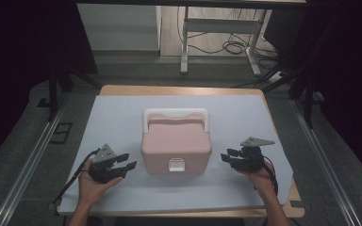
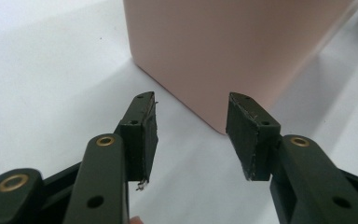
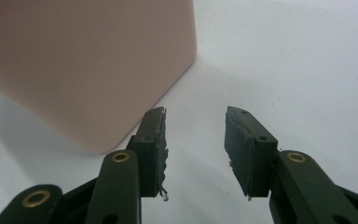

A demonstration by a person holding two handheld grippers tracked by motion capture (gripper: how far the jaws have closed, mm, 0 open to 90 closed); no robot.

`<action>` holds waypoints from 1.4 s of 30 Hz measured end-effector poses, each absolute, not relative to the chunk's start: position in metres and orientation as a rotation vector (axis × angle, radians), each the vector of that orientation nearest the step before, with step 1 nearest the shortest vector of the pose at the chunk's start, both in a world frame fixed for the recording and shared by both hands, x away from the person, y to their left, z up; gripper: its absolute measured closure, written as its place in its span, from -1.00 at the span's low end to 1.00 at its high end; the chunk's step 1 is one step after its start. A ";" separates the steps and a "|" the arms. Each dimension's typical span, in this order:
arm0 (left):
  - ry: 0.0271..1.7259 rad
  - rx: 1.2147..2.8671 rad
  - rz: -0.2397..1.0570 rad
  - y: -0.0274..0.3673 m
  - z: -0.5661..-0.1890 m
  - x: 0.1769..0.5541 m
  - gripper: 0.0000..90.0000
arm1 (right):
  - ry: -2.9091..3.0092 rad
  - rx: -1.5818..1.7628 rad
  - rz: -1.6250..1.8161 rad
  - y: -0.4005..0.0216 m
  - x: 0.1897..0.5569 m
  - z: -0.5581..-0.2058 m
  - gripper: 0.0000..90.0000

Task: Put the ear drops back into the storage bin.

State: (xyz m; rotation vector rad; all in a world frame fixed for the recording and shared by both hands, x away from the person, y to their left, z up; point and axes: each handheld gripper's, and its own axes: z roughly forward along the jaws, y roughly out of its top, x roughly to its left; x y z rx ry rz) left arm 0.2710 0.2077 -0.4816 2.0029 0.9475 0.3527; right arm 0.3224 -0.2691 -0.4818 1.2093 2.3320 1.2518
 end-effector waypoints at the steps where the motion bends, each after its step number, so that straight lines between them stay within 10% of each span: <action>1: 0.947 2.003 0.353 0.208 -0.482 0.271 0.18 | 2.332 1.209 1.252 -0.269 0.322 -0.482 0.30; 42: 1.083 2.024 0.378 0.221 -0.515 0.298 -0.12 | 2.214 1.344 1.146 -0.278 0.348 -0.508 -0.11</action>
